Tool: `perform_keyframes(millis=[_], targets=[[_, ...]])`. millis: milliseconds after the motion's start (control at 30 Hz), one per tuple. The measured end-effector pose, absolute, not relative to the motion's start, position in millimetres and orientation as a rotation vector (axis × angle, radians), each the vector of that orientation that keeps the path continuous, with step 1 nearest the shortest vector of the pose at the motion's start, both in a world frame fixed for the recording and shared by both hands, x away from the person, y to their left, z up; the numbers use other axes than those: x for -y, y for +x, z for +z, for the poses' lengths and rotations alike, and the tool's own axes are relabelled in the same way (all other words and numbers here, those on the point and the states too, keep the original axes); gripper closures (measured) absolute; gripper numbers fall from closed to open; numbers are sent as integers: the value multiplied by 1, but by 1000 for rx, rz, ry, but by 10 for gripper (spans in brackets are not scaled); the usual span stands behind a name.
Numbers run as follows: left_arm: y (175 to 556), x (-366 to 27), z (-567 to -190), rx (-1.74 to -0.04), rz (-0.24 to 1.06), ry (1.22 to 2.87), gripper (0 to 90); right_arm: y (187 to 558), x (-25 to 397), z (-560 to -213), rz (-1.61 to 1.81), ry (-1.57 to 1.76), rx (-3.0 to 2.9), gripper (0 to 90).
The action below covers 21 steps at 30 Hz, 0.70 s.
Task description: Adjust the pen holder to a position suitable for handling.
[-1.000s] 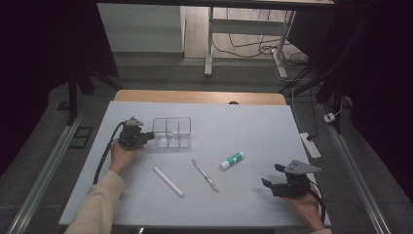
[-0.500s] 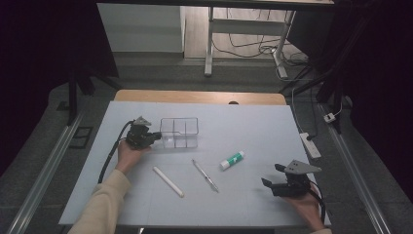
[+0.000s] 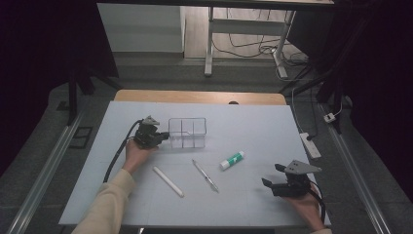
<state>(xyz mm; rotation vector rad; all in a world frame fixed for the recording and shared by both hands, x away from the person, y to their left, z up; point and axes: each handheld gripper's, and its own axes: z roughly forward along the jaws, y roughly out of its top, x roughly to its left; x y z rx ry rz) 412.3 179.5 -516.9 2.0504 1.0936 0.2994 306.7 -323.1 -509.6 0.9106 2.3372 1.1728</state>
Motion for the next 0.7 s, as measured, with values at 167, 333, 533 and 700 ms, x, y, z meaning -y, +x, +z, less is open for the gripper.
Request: perform_keyframes(millis=[167,333,533,700], targets=[[414,-174,-517,-1086,296,2056,889,307,323,-510,1173,910,-2338,210],[417,-168,-517,-1079,290,2060,889,307,323,-510,1172,908,-2340,210],[423,-155,-516,-1060,284,2073,888,306,322,-510,1166,910,-2341,210],[428,-145,-516,-1043,278,2083,888,306,322,-510,1165,912,-2343,210]])
